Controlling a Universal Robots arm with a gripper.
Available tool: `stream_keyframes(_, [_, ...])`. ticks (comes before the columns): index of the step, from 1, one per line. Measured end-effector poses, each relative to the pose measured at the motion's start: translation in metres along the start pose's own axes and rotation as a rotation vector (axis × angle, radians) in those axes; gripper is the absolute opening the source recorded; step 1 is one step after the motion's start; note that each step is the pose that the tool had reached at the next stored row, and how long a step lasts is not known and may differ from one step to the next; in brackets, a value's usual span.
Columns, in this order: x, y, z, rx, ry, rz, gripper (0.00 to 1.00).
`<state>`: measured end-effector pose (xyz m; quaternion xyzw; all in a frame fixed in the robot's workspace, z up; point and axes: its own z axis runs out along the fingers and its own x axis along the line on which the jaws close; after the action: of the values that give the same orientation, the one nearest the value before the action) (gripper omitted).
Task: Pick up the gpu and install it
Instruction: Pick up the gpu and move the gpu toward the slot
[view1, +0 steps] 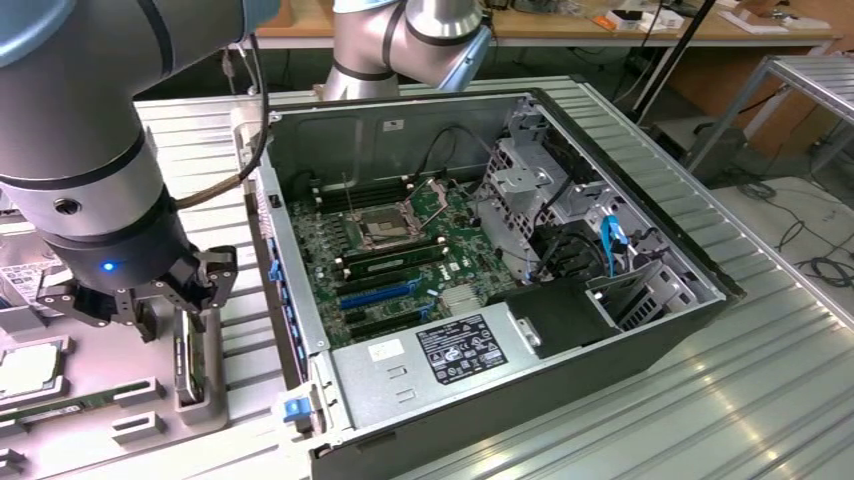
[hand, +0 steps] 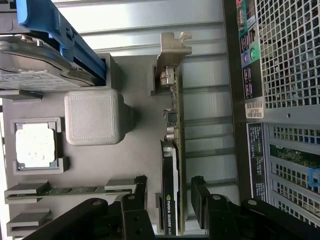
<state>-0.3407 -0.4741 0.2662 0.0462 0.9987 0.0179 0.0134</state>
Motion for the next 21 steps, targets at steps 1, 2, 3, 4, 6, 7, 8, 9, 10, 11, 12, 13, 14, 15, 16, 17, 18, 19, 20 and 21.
stream_keyframes(1, [0.000, -0.0001, 0.0011, 0.0001, 0.0001, 0.000, 0.48])
stream_keyframes(2, [0.000, -0.0002, 0.0022, 0.0000, 0.0001, 0.000, 0.48])
stream_keyframes(3, [0.000, -0.0003, 0.0034, 0.0000, 0.0000, 0.000, 0.48])
stream_keyframes(4, [0.000, -0.0004, 0.0049, 0.0001, 0.0001, 0.000, 0.48])
stream_keyframes(6, [0.000, -0.0006, 0.0079, 0.0000, 0.0000, 0.000, 0.48])
stream_keyframes(7, [0.000, -0.0006, 0.0093, 0.0000, 0.0001, 0.000, 0.48])
stream_keyframes(8, [0.000, -0.0007, 0.0121, 0.0000, 0.0000, 0.000, 0.48])
stream_keyframes(9, [0.000, -0.0008, 0.0136, 0.0000, 0.0000, 0.000, 0.48])
stream_keyframes(10, [0.000, -0.0008, 0.0148, 0.0001, 0.0000, 0.000, 0.48])
stream_keyframes(11, [0.000, -0.0009, 0.0170, 0.0000, 0.0000, 0.000, 0.48])
stream_keyframes(12, [0.000, -0.0010, 0.0178, 0.0000, 0.0001, 0.000, 0.48])
stream_keyframes(13, [0.000, -0.0010, 0.0193, 0.0001, 0.0001, 0.000, 0.48])
stream_keyframes(14, [0.000, -0.0011, 0.0200, 0.0001, 0.0001, 0.000, 0.48])
stream_keyframes(15, [0.001, -0.0011, 0.0207, 0.0003, 0.0003, 0.000, 0.48])
stream_keyframes(16, [0.001, -0.0011, 0.0211, 0.0002, 0.0002, 0.000, 0.48])
stream_keyframes(17, [0.001, -0.0011, 0.0214, 0.0001, 0.0001, 0.000, 0.48])
stream_keyframes(18, [0.001, -0.0011, 0.0214, 0.0001, 0.0001, 0.000, 0.48])
stream_keyframes(19, [0.001, -0.0011, 0.0214, 0.0002, 0.0002, 0.000, 0.48])
stream_keyframes(20, [0.000, -0.0011, 0.0214, 0.0001, 0.0001, 0.000, 0.48])
stream_keyframes(21, [0.000, -0.0011, 0.0215, 0.0000, 0.0000, 0.000, 0.48])
